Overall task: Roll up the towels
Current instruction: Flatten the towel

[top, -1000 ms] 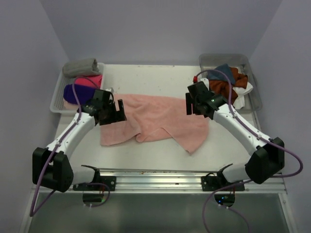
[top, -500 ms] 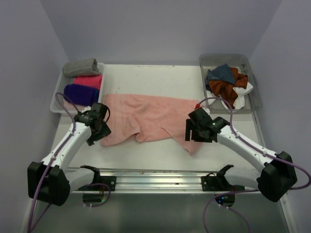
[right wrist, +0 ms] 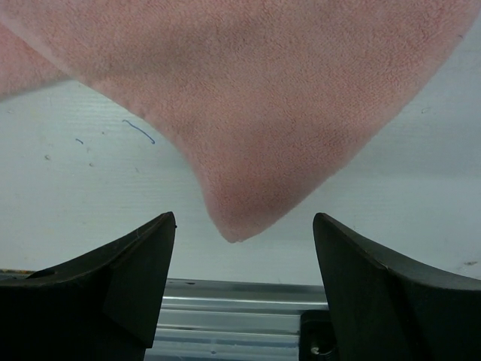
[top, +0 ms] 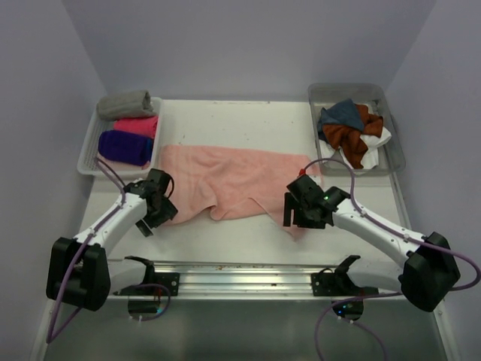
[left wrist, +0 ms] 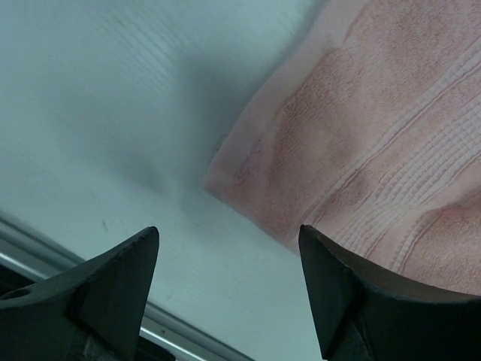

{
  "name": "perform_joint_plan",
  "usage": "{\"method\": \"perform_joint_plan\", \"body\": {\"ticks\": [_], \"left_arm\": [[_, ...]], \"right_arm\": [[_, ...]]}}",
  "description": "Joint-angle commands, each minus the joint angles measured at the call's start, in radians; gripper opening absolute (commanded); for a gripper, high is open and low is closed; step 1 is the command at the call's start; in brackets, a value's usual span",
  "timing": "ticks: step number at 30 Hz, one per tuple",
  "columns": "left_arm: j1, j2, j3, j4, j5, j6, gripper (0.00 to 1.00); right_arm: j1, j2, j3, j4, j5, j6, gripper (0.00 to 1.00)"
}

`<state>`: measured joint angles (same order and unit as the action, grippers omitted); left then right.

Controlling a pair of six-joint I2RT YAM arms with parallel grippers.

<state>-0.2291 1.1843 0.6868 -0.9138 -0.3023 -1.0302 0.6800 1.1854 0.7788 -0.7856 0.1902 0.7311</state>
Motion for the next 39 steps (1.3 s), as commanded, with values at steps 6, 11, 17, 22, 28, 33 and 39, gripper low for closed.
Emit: {"method": "perform_joint_plan", "body": {"ticks": [6,11,17,22,28,33,39], "left_arm": [[0.007,0.109,0.029,0.224,0.020,0.047,0.16],[0.020,0.098,0.118,0.164,-0.075,0.067,0.00],[0.089,0.066,0.169,0.185,-0.057,0.139,0.00],[0.148,0.095,0.230,0.233,0.032,0.203,0.00],[0.224,0.104,0.347,0.228,0.075,0.291,0.00],[0.229,0.066,0.255,0.158,0.069,0.309,0.19],[0.228,-0.006,0.076,0.098,0.100,0.245,0.92]], "right_arm": [[0.090,-0.041,-0.091,0.012,0.040,0.091,0.79],[0.119,0.031,-0.141,0.085,0.080,0.117,0.73],[0.037,0.126,-0.078,0.117,0.239,0.099,0.33],[-0.085,0.128,0.088,0.143,0.296,-0.088,0.00],[-0.154,0.091,0.365,0.103,0.361,-0.266,0.00],[-0.154,0.046,0.289,0.068,0.316,-0.223,0.00],[-0.168,0.016,0.113,-0.084,0.420,-0.075,0.22]]}}
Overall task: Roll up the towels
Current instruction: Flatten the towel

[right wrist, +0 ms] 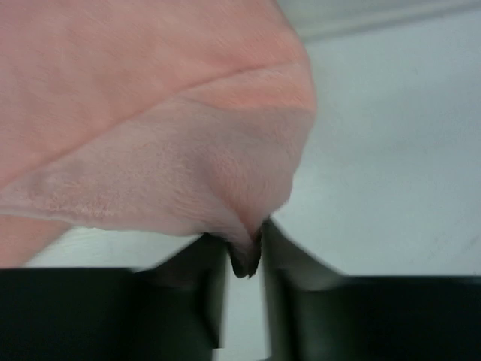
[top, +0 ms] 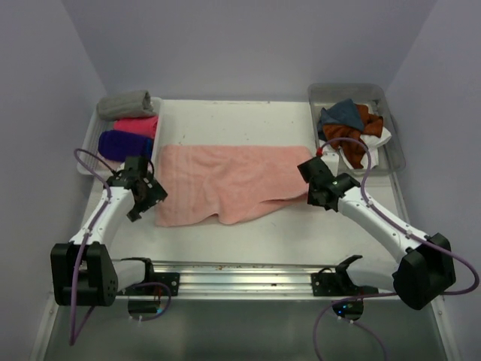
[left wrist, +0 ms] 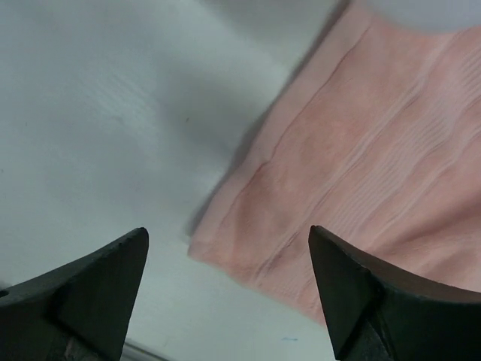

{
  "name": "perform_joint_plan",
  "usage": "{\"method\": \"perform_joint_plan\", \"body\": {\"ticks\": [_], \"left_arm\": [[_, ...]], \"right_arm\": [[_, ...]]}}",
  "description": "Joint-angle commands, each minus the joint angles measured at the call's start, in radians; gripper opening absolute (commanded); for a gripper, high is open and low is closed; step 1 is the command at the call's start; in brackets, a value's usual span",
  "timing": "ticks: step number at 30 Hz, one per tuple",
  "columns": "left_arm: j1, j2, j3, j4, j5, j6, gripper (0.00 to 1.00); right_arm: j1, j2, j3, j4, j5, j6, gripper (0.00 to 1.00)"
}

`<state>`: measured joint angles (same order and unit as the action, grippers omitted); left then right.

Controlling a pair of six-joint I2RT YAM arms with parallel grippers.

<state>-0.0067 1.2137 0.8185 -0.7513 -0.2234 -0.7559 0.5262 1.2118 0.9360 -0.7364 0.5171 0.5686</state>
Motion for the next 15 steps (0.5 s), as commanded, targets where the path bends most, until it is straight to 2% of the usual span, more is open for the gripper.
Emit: {"method": "perform_joint_plan", "body": {"ticks": [1,2,4,7,9,11,15], "left_arm": [[0.005,-0.040,-0.070,-0.074,0.019,-0.040,0.92],[0.005,-0.042,-0.079,-0.083,0.021,-0.054,0.92],[-0.021,-0.031,-0.073,-0.095,0.010,-0.085,0.92],[-0.030,-0.002,-0.104,-0.091,0.013,-0.108,0.88],[-0.030,0.020,-0.148,-0.040,0.012,-0.112,0.82],[-0.030,0.059,-0.179,0.019,0.033,-0.114,0.70],[-0.048,0.105,-0.200,0.095,0.078,-0.126,0.56]], "right_arm": [[-0.025,-0.009,-0.048,-0.170,0.095,0.103,0.42],[-0.037,-0.012,-0.046,-0.175,0.080,0.118,0.51],[-0.038,-0.018,-0.036,-0.170,0.066,0.128,0.59],[-0.038,-0.020,-0.014,-0.159,0.060,0.123,0.60],[-0.038,-0.012,0.000,-0.159,0.064,0.122,0.60],[-0.040,-0.009,0.007,-0.158,0.058,0.119,0.61],[-0.040,-0.034,0.014,-0.166,0.035,0.125,0.62]]}}
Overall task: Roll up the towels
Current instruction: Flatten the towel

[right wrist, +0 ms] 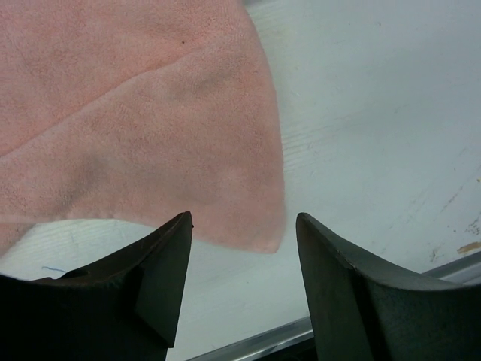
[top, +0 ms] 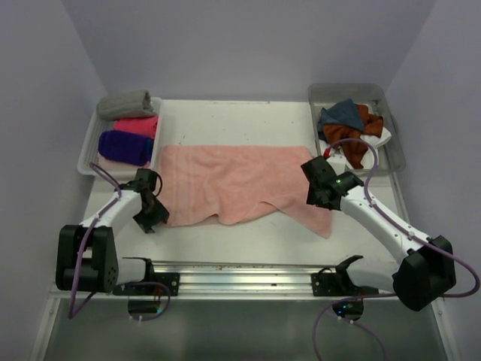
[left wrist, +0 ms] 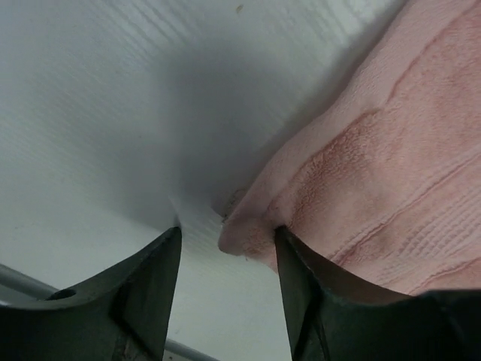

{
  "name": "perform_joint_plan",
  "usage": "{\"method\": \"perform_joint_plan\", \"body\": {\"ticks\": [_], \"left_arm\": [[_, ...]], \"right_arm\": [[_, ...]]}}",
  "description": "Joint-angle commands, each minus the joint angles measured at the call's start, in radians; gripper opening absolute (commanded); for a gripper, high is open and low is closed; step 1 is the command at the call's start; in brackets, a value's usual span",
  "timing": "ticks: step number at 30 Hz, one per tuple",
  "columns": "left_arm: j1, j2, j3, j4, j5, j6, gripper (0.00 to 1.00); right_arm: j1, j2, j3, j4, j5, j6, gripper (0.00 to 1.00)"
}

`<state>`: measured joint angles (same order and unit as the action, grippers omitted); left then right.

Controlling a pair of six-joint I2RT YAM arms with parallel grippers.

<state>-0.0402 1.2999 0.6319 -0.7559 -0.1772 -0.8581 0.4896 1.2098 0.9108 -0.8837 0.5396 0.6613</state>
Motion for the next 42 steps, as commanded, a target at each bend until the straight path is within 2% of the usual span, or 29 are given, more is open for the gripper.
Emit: {"method": "perform_joint_plan", "body": {"ticks": [1,2,4,5,6,10,11,14,17,20,25,36,40,42], "left_arm": [[-0.015,0.025,-0.012,0.105,0.030,-0.024,0.53],[-0.016,0.032,0.003,0.107,0.016,-0.021,0.41],[-0.017,0.035,0.031,0.090,-0.016,-0.016,0.24],[-0.015,0.030,0.072,0.058,-0.037,-0.012,0.00],[-0.010,0.013,0.096,0.037,-0.097,-0.013,0.00],[0.026,-0.074,0.173,-0.002,-0.191,-0.001,0.00],[0.040,-0.091,0.190,-0.002,-0.206,-0.002,0.00],[0.040,-0.123,0.210,0.015,-0.202,0.002,0.00],[0.066,-0.105,0.216,0.013,-0.185,0.001,0.00],[0.068,-0.102,0.206,0.026,-0.185,-0.002,0.00],[0.071,-0.087,0.204,0.046,-0.168,0.017,0.00],[0.072,-0.057,0.233,0.044,-0.163,0.028,0.00],[0.072,-0.056,0.239,0.043,-0.162,0.028,0.00],[0.074,-0.057,0.242,0.038,-0.165,0.031,0.00]], "right_arm": [[-0.005,-0.041,0.040,-0.027,0.008,0.035,0.62],[-0.006,-0.049,0.039,-0.029,0.003,0.035,0.62],[-0.006,-0.073,0.039,-0.037,-0.032,0.037,0.62],[-0.008,-0.078,0.033,-0.041,-0.052,0.044,0.62],[-0.008,-0.084,0.028,-0.049,-0.072,0.055,0.62],[-0.008,-0.145,-0.058,-0.034,-0.223,0.136,0.62],[-0.008,-0.159,-0.106,-0.032,-0.262,0.200,0.62],[-0.009,-0.229,-0.202,-0.029,-0.279,0.363,0.61],[-0.028,-0.312,-0.256,-0.047,-0.213,0.450,0.61],[-0.092,-0.332,-0.294,-0.044,-0.187,0.478,0.63],[-0.206,-0.273,-0.372,0.046,-0.277,0.483,0.62],[-0.235,-0.260,-0.475,0.172,-0.332,0.517,0.58],[-0.235,-0.227,-0.515,0.238,-0.337,0.528,0.53],[-0.237,-0.217,-0.521,0.246,-0.313,0.526,0.44]]}}
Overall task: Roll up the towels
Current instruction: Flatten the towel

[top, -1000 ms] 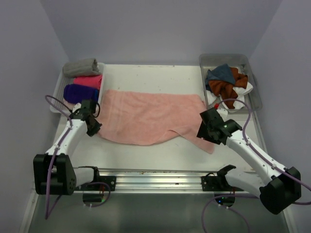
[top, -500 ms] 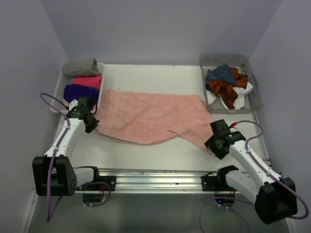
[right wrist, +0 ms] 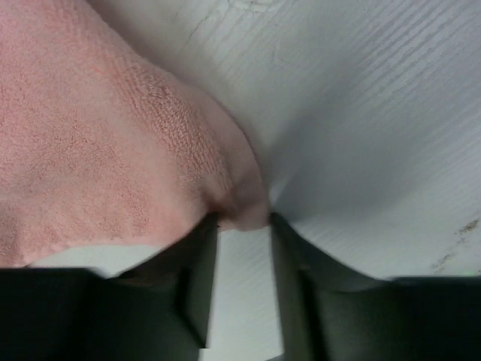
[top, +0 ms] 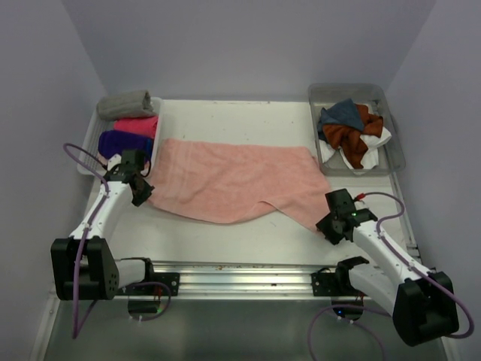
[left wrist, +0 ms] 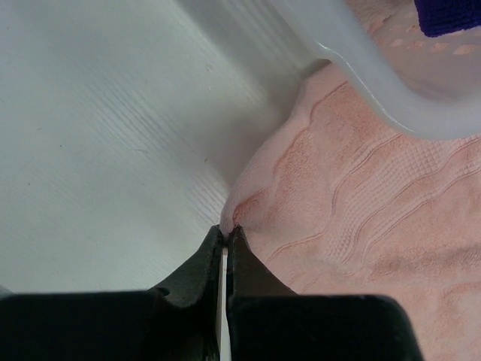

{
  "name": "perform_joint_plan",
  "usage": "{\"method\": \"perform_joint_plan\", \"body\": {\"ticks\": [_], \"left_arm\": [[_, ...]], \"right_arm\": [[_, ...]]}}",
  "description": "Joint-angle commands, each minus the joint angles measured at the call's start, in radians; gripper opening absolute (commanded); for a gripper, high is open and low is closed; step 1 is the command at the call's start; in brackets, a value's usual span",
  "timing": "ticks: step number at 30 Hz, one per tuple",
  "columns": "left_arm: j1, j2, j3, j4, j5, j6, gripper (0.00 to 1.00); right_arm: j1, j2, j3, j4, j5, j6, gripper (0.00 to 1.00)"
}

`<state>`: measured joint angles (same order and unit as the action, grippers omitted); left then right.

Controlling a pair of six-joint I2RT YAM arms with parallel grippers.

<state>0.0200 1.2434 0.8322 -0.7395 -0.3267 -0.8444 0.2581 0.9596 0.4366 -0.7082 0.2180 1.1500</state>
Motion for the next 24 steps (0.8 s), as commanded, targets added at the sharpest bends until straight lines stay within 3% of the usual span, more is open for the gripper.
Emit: {"method": "perform_joint_plan", "body": {"ticks": [1,6,12,19,24], "left_arm": [[0.012,-0.001,0.044,0.020,-0.015,0.016,0.00],[0.014,-0.004,0.048,0.019,-0.012,0.016,0.00],[0.014,-0.007,0.100,0.000,0.021,0.037,0.00],[0.064,-0.013,0.416,-0.021,0.087,0.091,0.00],[0.089,-0.019,0.571,0.008,0.124,0.096,0.00]], "right_arm": [[-0.005,0.030,-0.048,0.070,0.012,0.037,0.33],[-0.005,-0.010,-0.039,0.058,0.052,0.031,0.00],[-0.003,-0.068,0.132,-0.004,0.139,-0.062,0.00],[-0.013,-0.035,0.590,-0.024,0.357,-0.324,0.00],[-0.019,-0.005,0.816,0.010,0.457,-0.476,0.00]]}}
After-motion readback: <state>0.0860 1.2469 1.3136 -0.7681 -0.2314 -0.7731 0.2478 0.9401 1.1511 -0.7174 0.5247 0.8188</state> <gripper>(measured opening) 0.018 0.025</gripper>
